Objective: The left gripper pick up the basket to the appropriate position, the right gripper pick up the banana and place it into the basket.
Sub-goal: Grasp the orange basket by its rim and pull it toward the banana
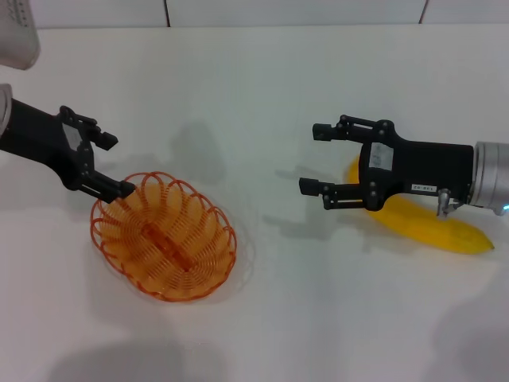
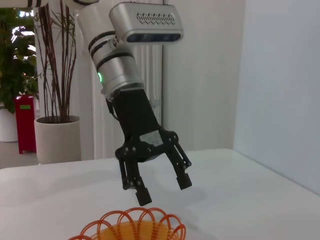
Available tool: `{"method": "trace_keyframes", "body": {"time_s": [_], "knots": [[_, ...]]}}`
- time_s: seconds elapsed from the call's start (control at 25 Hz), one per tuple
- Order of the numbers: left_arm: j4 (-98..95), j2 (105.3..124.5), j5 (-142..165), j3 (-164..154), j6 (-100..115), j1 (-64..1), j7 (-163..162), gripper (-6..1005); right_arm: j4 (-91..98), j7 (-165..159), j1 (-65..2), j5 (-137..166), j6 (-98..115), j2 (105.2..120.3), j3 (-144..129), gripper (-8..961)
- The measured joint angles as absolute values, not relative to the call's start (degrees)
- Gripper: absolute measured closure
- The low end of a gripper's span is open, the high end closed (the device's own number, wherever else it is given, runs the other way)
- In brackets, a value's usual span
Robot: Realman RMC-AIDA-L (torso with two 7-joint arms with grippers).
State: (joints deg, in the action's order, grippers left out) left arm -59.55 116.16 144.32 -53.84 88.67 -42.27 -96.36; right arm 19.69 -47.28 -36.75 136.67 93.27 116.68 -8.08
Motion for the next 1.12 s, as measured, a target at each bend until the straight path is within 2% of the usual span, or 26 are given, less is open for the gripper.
{"method": "trace_keyframes", "body": {"time_s": [0.24, 0.44, 1.0, 1.12], "knots": [[-54.4, 116.01, 144.8, -54.2, 85.5, -44.0, -96.3, 118, 19.7, -47.3, -36.8, 136.7, 93.2, 116.71, -8.1, 101], [-48.9, 115.77, 145.3, -54.3, 82.2, -45.9, -95.8, 125, 19.7, -47.3, -37.0, 136.7, 93.2, 116.72, -8.2, 101], [-44.7, 116.02, 147.9, -54.3, 78.6, -47.7, -96.1, 287, 19.6, -47.3, -37.0, 136.7, 93.2, 116.72, -8.1, 103], [-44.6, 116.08, 147.9, -54.3, 78.6, -47.8, -96.1, 427, 19.6, -47.3, -37.0, 136.7, 93.2, 116.72, -8.1, 103]]}}
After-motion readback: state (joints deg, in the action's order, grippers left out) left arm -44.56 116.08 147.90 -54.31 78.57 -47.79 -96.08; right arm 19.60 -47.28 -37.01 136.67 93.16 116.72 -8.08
